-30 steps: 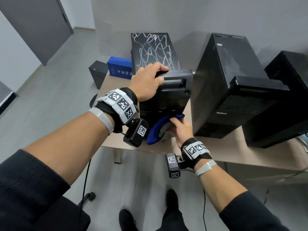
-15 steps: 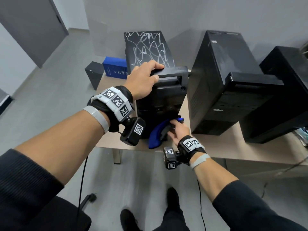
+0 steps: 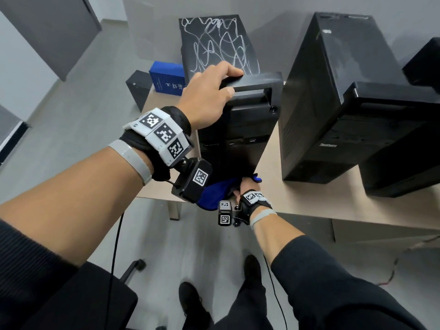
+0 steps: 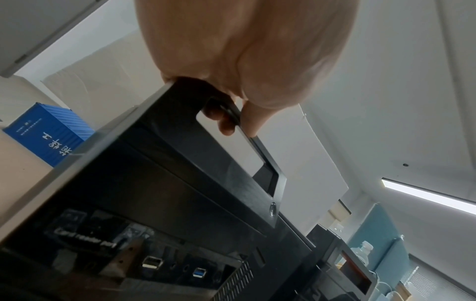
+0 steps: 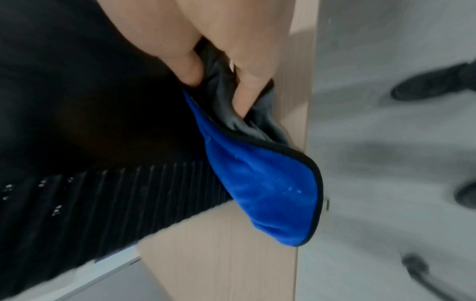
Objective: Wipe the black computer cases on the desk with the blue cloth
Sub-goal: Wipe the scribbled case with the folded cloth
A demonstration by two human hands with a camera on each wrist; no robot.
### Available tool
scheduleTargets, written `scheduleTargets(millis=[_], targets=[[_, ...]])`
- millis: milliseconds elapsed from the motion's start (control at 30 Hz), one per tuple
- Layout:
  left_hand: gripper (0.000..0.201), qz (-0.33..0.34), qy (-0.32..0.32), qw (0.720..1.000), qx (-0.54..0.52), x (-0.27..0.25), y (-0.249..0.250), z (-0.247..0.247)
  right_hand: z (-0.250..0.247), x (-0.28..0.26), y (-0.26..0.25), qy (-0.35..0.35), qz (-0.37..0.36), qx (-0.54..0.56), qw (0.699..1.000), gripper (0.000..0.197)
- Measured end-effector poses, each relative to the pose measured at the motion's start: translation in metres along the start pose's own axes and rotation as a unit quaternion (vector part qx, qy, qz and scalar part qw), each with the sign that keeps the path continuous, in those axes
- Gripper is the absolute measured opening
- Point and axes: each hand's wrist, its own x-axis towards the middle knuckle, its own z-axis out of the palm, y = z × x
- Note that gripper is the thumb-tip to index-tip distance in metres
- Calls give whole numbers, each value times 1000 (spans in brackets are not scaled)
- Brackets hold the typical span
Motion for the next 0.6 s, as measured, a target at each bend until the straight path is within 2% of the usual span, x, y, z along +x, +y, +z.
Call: scheduleTargets(millis=[33,100,133,233,300,400,467,567,600], targets=[[37,0,2,1000,4,0,1,-1,9,-1,4,-45,8,-7,999,37],[35,-2,1,1000,6,0,1,-2,33,-4,20,-95,56,12,994,41],[34,-2,-2,1000,5,0,1,-3,44,-2,29,-97,87,33,991,43],[34,0,-6,1000,0,0,4,-4,53,9,38,-108,67,-6,992,39],[33,-4,-9,1000,0,-1,5,-5,37,-6,16,-110,88,71,987,41],[32,-10,-15,1000,4,-4,10,-10,7,-13,-2,-73,34,51,995,46],[35,-20,-26,999,14,-5,16,-14,-6,-18,-9,-59,16,65,996,41],[40,-48,-28,998,-8,-9,27,-15,-7,-34,-14,-50,15,121,991,14],[40,-62,-27,997,-35,-12,30,-16,-7,-38,-15,-47,14,127,991,13]])
